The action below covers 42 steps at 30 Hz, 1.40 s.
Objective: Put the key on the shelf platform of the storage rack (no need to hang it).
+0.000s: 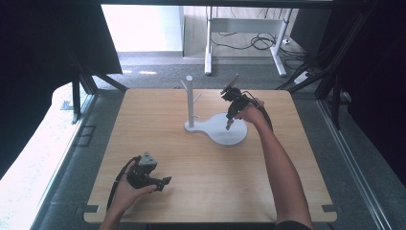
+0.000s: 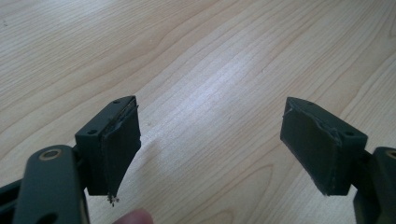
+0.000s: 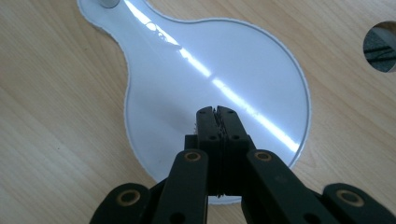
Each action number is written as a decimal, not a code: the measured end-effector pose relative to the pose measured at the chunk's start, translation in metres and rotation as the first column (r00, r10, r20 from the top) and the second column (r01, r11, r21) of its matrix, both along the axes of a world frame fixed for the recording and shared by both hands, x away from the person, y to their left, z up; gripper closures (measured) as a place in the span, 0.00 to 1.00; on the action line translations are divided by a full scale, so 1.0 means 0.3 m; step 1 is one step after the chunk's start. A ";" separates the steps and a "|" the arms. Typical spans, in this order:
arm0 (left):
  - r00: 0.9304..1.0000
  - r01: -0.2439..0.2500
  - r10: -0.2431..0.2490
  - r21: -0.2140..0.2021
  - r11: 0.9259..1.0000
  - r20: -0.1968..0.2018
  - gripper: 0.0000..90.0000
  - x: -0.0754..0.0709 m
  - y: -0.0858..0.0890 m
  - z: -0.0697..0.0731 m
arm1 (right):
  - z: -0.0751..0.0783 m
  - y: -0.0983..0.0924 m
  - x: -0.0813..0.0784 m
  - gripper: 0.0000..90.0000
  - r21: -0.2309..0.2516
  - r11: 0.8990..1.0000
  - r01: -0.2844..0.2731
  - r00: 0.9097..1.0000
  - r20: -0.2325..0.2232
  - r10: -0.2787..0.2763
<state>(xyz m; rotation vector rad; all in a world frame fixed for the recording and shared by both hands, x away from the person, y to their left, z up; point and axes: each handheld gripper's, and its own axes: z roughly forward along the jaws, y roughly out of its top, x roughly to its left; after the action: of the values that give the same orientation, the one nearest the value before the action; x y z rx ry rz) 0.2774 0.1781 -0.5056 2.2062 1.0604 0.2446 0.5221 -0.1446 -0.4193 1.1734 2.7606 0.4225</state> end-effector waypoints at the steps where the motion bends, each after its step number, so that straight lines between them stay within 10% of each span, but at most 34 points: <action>1: 1.000 0.000 0.000 0.000 1.000 0.000 0.23 0.000 0.000 0.000 | 0.000 0.000 0.000 1.00 0.000 1.000 0.000 1.000 0.000 0.000; 42: 1.000 0.009 -0.009 0.025 1.000 -0.009 0.23 0.006 -0.004 -0.015 | -0.168 -0.010 0.064 0.90 0.000 0.998 0.067 0.998 -0.018 -0.067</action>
<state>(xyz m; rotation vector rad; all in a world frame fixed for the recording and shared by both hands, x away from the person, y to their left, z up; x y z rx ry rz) 0.2792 0.1769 -0.5099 2.2355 1.0577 0.2455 0.5412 -0.1474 -0.4697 1.2725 2.7270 0.4071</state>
